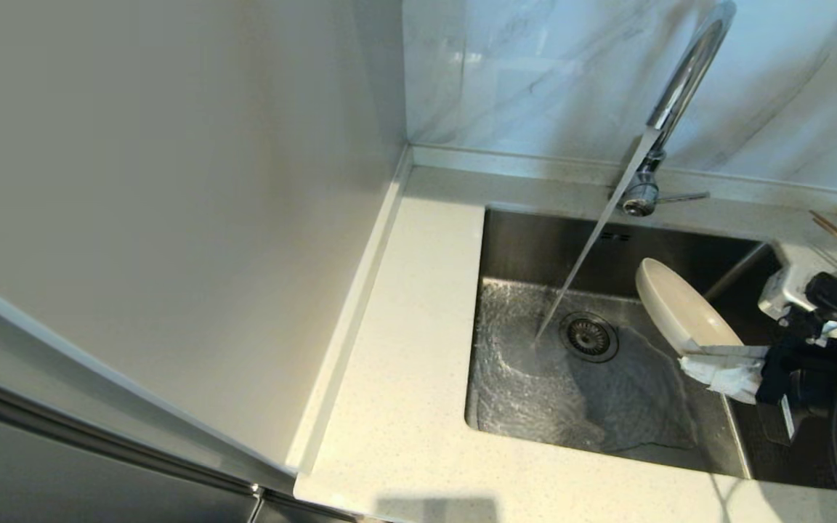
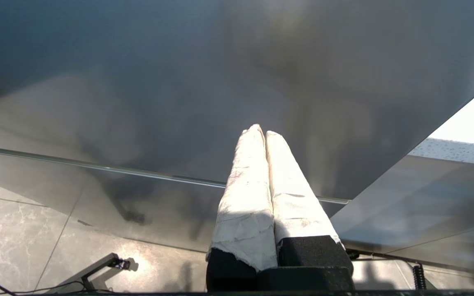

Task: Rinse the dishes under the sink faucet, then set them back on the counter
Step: Rinse the plate

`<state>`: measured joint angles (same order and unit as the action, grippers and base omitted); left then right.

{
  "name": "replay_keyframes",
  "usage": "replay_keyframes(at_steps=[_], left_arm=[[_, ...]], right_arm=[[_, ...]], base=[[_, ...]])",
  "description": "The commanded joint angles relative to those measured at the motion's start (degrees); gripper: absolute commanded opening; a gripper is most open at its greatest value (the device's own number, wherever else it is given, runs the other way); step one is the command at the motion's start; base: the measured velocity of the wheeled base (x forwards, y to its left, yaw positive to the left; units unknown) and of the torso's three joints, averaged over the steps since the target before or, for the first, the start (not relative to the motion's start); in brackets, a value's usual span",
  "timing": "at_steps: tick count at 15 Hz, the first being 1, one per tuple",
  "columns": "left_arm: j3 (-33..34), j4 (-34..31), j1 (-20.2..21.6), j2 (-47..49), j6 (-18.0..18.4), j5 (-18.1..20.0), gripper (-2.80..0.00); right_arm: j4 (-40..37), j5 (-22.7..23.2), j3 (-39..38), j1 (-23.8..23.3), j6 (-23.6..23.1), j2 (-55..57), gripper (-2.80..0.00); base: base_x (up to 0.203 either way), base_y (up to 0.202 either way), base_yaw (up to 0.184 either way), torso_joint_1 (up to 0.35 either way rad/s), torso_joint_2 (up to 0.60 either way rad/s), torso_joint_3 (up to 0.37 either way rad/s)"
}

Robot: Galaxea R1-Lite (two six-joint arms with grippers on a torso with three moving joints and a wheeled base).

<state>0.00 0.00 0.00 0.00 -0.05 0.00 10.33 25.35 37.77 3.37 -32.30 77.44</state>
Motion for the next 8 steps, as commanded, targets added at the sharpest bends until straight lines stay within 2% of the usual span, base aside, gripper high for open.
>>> replay_keyframes(at_steps=[1,4,8], left_arm=[[0.0,0.0,0.0,0.0,0.0,0.0,-2.80],[0.0,0.0,0.0,0.0,0.0,0.0,-2.80],[0.0,0.0,0.0,0.0,0.0,0.0,-2.80]], right_arm=[[0.1,1.4,0.9,2.5,-0.5,1.4,-2.80],[0.0,6.7,4.8,5.1,-0.6,3.4,-2.80],[0.0,8.2,8.3,7.8,0.0,7.9,-2.80]], base=[[0.000,0.000,0.000,0.000,0.00,0.000],[0.000,0.000,0.000,0.000,0.00,0.000],[0.000,0.000,0.000,0.000,0.00,0.000]])
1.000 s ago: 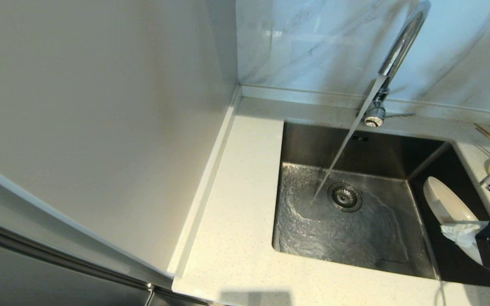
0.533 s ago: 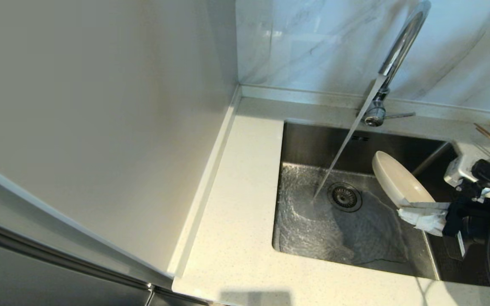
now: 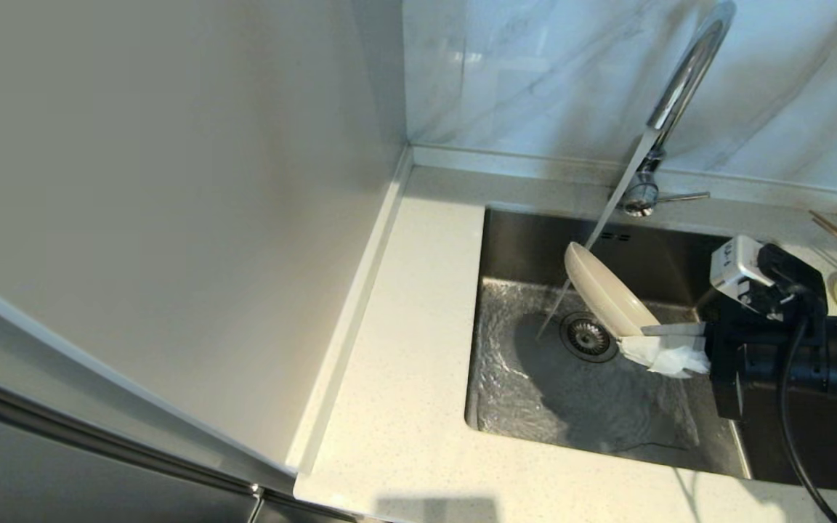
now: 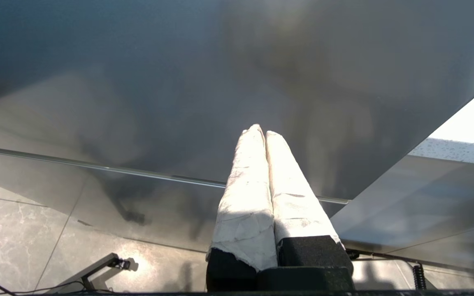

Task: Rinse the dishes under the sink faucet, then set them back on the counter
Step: Rinse the plate

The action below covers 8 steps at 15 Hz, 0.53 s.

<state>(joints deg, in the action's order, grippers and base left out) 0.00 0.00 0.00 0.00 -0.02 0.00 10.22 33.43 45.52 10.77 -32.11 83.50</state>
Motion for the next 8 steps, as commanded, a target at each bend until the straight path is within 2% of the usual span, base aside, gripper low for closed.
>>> replay_keyframes(at_steps=[1,5,8], left_arm=[[0.0,0.0,0.0,0.0,-0.1,0.0,-2.80],[-0.1,0.0,0.0,0.0,0.0,0.0,-2.80],[0.0,0.0,0.0,0.1,-0.1,0.0,-2.80]], right_arm=[[0.1,0.6,1.4,0.5,-0.1,2.8,-2.80],[0.2,0.7,5.8,0.5,2.0,5.1,-2.80],[0.2,0.4,10.1,0.5,6.3,8.2,-2.80]], base=[[0.000,0.000,0.000,0.000,0.00,0.000],[0.000,0.000,0.000,0.000,0.00,0.000],[0.000,0.000,0.000,0.000,0.00,0.000]])
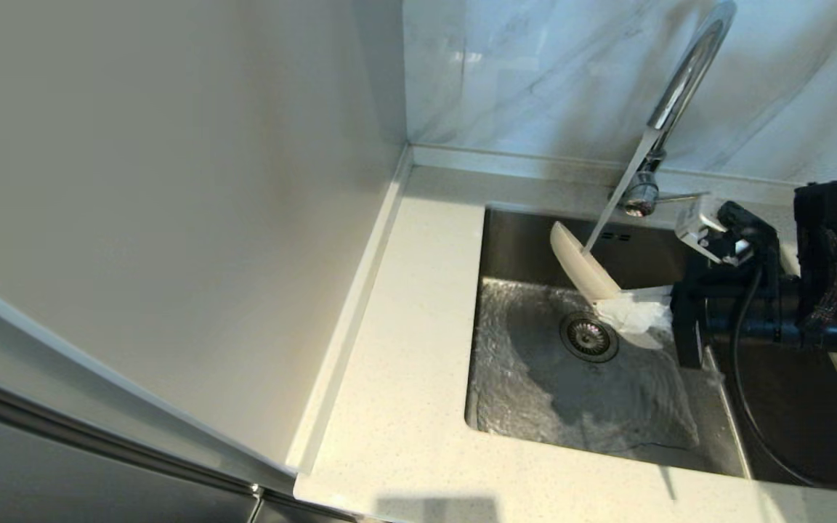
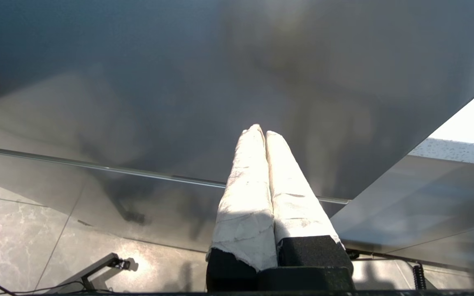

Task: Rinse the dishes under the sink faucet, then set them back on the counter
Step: Rinse the plate

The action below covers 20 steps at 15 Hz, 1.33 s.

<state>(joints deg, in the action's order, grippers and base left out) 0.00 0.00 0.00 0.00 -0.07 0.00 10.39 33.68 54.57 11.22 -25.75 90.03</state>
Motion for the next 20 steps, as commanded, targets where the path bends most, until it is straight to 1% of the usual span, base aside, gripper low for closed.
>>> replay_keyframes(at_steps=[1,5,7,10,15,18,20], left_arm=[[0.0,0.0,0.0,0.0,0.0,0.0,-2.80],[-0.1,0.0,0.0,0.1,0.0,0.0,-2.80],[0.0,0.0,0.0,0.1,0.0,0.0,-2.80],[0.0,0.0,0.0,0.1,0.0,0.0,-2.80],[0.0,0.0,0.0,0.0,0.1,0.0,-2.80],[0.0,0.0,0.0,0.0,0.0,0.0,-2.80],[0.0,0.0,0.0,0.0,0.1,0.0,-2.80]], right_arm=[[0.1,0.2,1.8,0.0,0.4,2.5,-2.80],[0.1,0.0,4.3,-0.1,0.6,5.5,-2.80],[0.1,-0.3,6.1,-0.2,1.6,6.7,-2.80],[0.1,-3.6,8.7,-0.2,2.6,9.4,-2.80],[0.0,-6.1,10.3,-0.4,2.8,11.5,-2.80],[-0.1,-6.1,8.1,-0.9,2.9,8.7,-2.80],[0.0,-6.1,3.3,-1.0,5.3,4.4,-2.80]], base=[[0.000,0.000,0.000,0.000,0.00,0.000],[0.000,0.000,0.000,0.000,0.00,0.000],[0.000,0.000,0.000,0.000,0.00,0.000],[0.000,0.000,0.000,0.000,0.00,0.000],[0.000,0.000,0.000,0.000,0.00,0.000],[0.000,0.000,0.000,0.000,0.00,0.000],[0.000,0.000,0.000,0.000,0.00,0.000]])
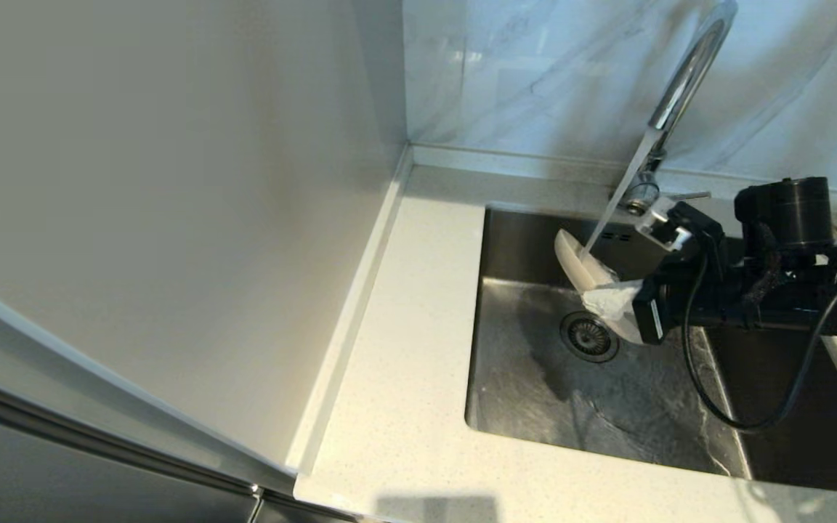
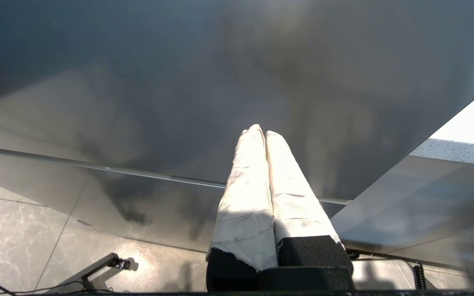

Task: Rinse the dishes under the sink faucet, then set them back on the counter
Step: Rinse the plate

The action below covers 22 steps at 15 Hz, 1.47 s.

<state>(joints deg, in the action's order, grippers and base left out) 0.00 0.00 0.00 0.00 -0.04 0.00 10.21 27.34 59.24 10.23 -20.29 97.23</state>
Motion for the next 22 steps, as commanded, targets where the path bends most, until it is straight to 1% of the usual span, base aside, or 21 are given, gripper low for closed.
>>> replay_keyframes(at_steps=[1,3,5,6,8,9,11,12,14,15,16,17,19,20,22], left_arm=[[0.0,0.0,0.0,0.1,0.0,0.0,-2.80],[0.0,0.0,0.0,0.0,0.0,0.0,-2.80],[0.0,0.0,0.0,0.0,0.0,0.0,-2.80],[0.0,0.0,0.0,0.0,0.0,0.0,-2.80],[0.0,0.0,0.0,0.0,0.0,0.0,-2.80],[0.0,0.0,0.0,0.0,0.0,0.0,-2.80],[0.0,0.0,0.0,0.1,0.0,0.0,-2.80],[0.0,0.0,0.0,0.0,0.0,0.0,-2.80],[0.0,0.0,0.0,0.0,0.0,0.0,-2.80],[0.0,0.0,0.0,0.0,0.0,0.0,-2.80],[0.0,0.0,0.0,0.0,0.0,0.0,-2.80],[0.0,0.0,0.0,0.0,0.0,0.0,-2.80],[-0.1,0.0,0.0,0.0,0.0,0.0,-2.80],[0.0,0.0,0.0,0.0,0.0,0.0,-2.80],[0.0,0.0,0.0,0.0,0.0,0.0,-2.80]], right_arm=[[0.1,0.2,-3.7,0.0,2.5,-5.7,-2.80],[0.1,0.3,-8.0,0.0,9.6,-11.7,-2.80],[0.1,0.2,-12.9,-0.2,19.5,-16.7,-2.80],[0.1,0.3,-15.1,-1.1,23.0,-18.1,-2.80],[0.2,1.5,-18.5,-4.3,25.4,-20.6,-2.80],[0.2,3.4,-19.1,-5.6,26.8,-21.9,-2.80],[0.4,8.0,-18.3,-8.2,34.6,-23.7,-2.80],[1.3,9.4,-16.9,-9.5,38.6,-24.0,-2.80],[6.4,11.2,-14.7,-10.4,48.9,-23.6,-2.80],[9.4,11.4,-13.6,-10.5,53.2,-22.6,-2.80],[11.4,11.4,-12.6,-10.6,55.9,-21.0,-2.80],[12.5,11.4,-12.1,-10.7,57.3,-19.2,-2.80],[14.8,11.4,-11.6,-11.9,58.4,-15.7,-2.80],[16.6,11.4,-10.8,-12.3,60.6,-13.8,-2.80],[20.7,11.5,-8.1,-13.4,70.2,-11.1,-2.80]], base=[[0.000,0.000,0.000,0.000,0.00,0.000],[0.000,0.000,0.000,0.000,0.00,0.000],[0.000,0.000,0.000,0.000,0.00,0.000],[0.000,0.000,0.000,0.000,0.00,0.000],[0.000,0.000,0.000,0.000,0.00,0.000],[0.000,0.000,0.000,0.000,0.00,0.000],[0.000,0.000,0.000,0.000,0.00,0.000],[0.000,0.000,0.000,0.000,0.00,0.000],[0.000,0.000,0.000,0.000,0.00,0.000],[0.000,0.000,0.000,0.000,0.00,0.000],[0.000,0.000,0.000,0.000,0.00,0.000],[0.000,0.000,0.000,0.000,0.00,0.000],[0.000,0.000,0.000,0.000,0.00,0.000],[0.000,0.000,0.000,0.000,0.00,0.000],[0.000,0.000,0.000,0.000,0.00,0.000]])
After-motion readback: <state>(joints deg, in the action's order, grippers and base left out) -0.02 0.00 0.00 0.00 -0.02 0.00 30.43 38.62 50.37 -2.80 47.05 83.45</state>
